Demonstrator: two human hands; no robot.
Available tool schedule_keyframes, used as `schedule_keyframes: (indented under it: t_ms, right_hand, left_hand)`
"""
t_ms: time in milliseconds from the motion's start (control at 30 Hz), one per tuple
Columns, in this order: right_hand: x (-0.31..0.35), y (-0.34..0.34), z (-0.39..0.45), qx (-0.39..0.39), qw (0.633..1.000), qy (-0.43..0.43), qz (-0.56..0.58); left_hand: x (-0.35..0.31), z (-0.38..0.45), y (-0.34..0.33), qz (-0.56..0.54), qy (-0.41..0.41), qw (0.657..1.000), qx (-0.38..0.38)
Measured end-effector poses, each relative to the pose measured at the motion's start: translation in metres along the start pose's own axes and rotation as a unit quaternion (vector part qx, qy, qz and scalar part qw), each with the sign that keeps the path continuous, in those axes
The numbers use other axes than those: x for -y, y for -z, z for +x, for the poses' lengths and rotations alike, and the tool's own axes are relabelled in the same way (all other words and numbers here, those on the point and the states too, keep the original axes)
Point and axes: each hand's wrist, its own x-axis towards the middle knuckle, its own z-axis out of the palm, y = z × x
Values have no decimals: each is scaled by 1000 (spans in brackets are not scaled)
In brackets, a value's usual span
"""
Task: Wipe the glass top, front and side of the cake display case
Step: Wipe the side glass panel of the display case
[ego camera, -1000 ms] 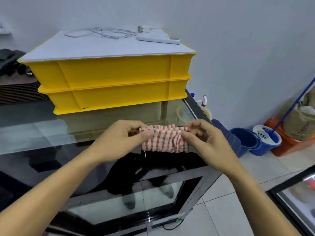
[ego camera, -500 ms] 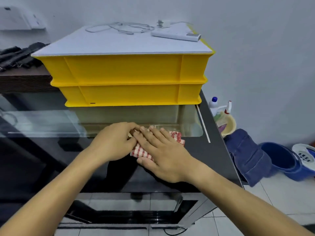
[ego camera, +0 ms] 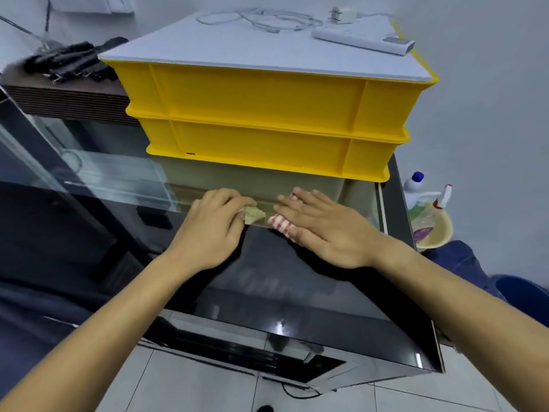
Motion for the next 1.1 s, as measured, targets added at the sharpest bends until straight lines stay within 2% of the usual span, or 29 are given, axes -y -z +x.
schedule_keyframes:
  t_ms: [67, 100, 233, 300, 433, 500, 533, 567, 600, 667, 733, 767, 867, 900, 933, 967, 1000, 1067, 1100]
  right_hand:
    - [-2, 3, 6, -16, 998, -67, 1]
    - [12, 1, 4, -23, 998, -59, 0]
    - [78, -11, -57, 13, 989, 147, 2]
    - [52, -6, -85, 27, 983, 183, -3]
    - [-45, 8, -76, -4, 1000, 13, -16]
    - [-59, 7, -46, -17, 999, -44, -23]
    - [-49, 6, -36, -23, 999, -39, -28]
    - [-33, 1, -34, -32, 999, -4, -31]
    - [-15, -5, -42, -33, 997, 68, -17]
    - [12, -12, -89, -1, 967, 256, 4]
    - [-12, -4, -121, 26, 936, 352, 17]
    - [-39, -2, -118, 11, 938, 345, 11]
    - [-121, 15, -72, -3, 987, 157, -12]
    - [-131, 20, -56, 9, 994, 104, -14]
    - [-123, 19, -49, 3, 996, 87, -19]
    - [-103, 12, -53, -13, 993, 112, -17]
    - [-77, 3, -69, -26, 983, 179, -9]
    - [-39, -13, -120, -34, 938, 345, 0]
    - [-39, -12, -135, -22, 921, 389, 0]
  left_hand:
    - [1, 1, -1, -31, 32, 999, -7]
    - [2, 3, -2, -38, 40, 998, -7]
    - [0, 0, -2, -33, 36, 999, -6]
    - [1, -2, -2, -33, 40, 999, 3]
    - [-2, -1, -2, -9, 60, 998, 11]
    - [-4, 1, -1, 10, 69, 997, 20]
    - [-5, 2, 1, 17, 77, 997, 27]
    - [-6, 3, 1, 28, 89, 995, 33]
    - [-9, 2, 2, 43, 103, 993, 37]
    - [-17, -2, 4, 63, 140, 987, 41]
    - [-28, -4, 2, 64, 189, 979, 44]
    - [-36, -2, -1, 52, 219, 973, 50]
    - [-69, 8, -17, 60, 318, 944, 70]
    - [-81, 11, -24, 76, 350, 931, 73]
    - [-90, 14, -31, 88, 372, 921, 69]
    - [-101, 15, -36, 94, 389, 915, 60]
    - [-110, 16, -39, 100, 397, 911, 50]
    - [-122, 13, -41, 107, 401, 909, 32]
    - [-127, 10, -40, 108, 403, 908, 30]
